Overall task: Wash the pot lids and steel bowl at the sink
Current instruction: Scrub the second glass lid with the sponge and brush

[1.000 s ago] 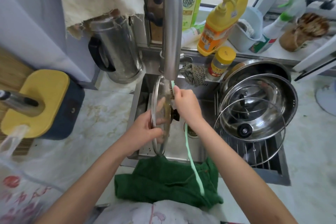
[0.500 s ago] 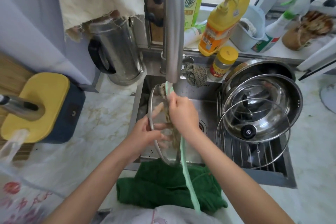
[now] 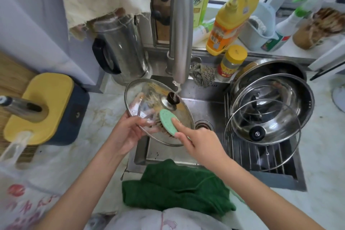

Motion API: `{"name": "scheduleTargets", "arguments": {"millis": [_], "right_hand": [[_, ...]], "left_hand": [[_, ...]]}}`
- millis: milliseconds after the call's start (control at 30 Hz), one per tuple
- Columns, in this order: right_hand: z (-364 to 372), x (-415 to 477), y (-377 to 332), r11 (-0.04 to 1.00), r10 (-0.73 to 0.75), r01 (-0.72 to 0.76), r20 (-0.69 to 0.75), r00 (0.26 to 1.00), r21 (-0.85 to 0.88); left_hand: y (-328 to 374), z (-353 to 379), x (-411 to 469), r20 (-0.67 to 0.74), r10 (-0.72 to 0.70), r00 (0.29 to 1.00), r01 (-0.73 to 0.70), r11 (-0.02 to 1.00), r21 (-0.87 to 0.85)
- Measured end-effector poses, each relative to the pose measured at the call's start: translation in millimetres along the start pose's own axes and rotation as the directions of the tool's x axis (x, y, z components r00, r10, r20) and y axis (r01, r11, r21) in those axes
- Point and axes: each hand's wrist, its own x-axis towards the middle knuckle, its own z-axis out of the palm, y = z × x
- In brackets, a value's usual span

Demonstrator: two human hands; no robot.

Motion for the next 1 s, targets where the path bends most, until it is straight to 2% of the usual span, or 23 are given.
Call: {"name": "scheduleTargets", "arguments": {"millis": [67, 133, 200, 267, 333, 400, 467, 500, 600, 667, 767, 867, 933, 1000], "right_hand": [[9, -5, 23, 0.997, 0.067, -0.066, 0.031, 0.997, -0.036], [13, 5, 42, 0.967, 0.254, -0.248, 0.103, 0.962, -0.063], [16, 12, 46, 0.902, 0.41, -0.419, 0.092, 0.907, 0.103], [12, 7, 39, 0.892, 0.402, -0.415, 0.104, 0.91, 0.182], [8, -4, 35, 0.911, 0.349, -0.371, 0.142, 0.926, 0.179], [9, 1, 51, 0.878, 0.42, -0.445, 0.163, 0.893, 0.175], [15, 26, 66, 0.795, 0.528, -0.552, 0.163, 0.834, 0.252], [17, 38, 66, 0.774, 0.54, -0.562, 0.159, 0.826, 0.292], [14, 65, 44, 0.792, 0.43, -0.42, 0.082, 0.899, 0.443], [10, 70, 42, 0.814, 0.355, -0.347, 0.074, 0.932, 0.466], [9, 80, 54, 0.839, 0.357, -0.358, 0.082, 0.931, 0.41], [9, 74, 43, 0.782, 0.288, -0.289, 0.09, 0.953, 0.552], [8, 72, 41, 0.782, 0.234, -0.26, 0.119, 0.965, 0.567], [4, 74, 48, 0.778, 0.276, -0.293, 0.117, 0.954, 0.556]], "left_hand": [[-3, 0, 1, 0.011, -0.003, 1.0, 0.003, 1.0, 0.021], [-8, 2, 1, 0.011, -0.013, 1.0, 0.012, 0.998, 0.056], [-10, 4, 2, 0.011, -0.017, 1.0, 0.016, 0.999, 0.041], [-7, 4, 2, 0.019, 0.0, 1.0, 0.0, 1.0, 0.007], [-3, 2, 1, 0.026, 0.003, 1.0, -0.003, 1.0, 0.002], [-1, -3, -3, 0.046, -0.015, 0.999, 0.016, 1.0, -0.018], [-1, -9, -6, 0.092, -0.033, 0.995, 0.036, 0.999, -0.029], [0, -10, -8, 0.14, -0.038, 0.989, 0.041, 0.999, -0.017], [3, -18, -11, 0.258, -0.065, 0.964, 0.052, 0.997, 0.056], [4, -22, -16, 0.287, -0.076, 0.955, 0.06, 0.996, 0.063], [3, -22, -24, 0.328, -0.061, 0.943, 0.052, 0.998, 0.034], [4, -24, -27, 0.324, -0.071, 0.943, 0.067, 0.997, 0.026], [6, -24, -29, 0.312, -0.071, 0.947, 0.063, 0.997, 0.034], [5, -19, -31, 0.299, -0.056, 0.952, 0.047, 0.998, 0.039]]}}
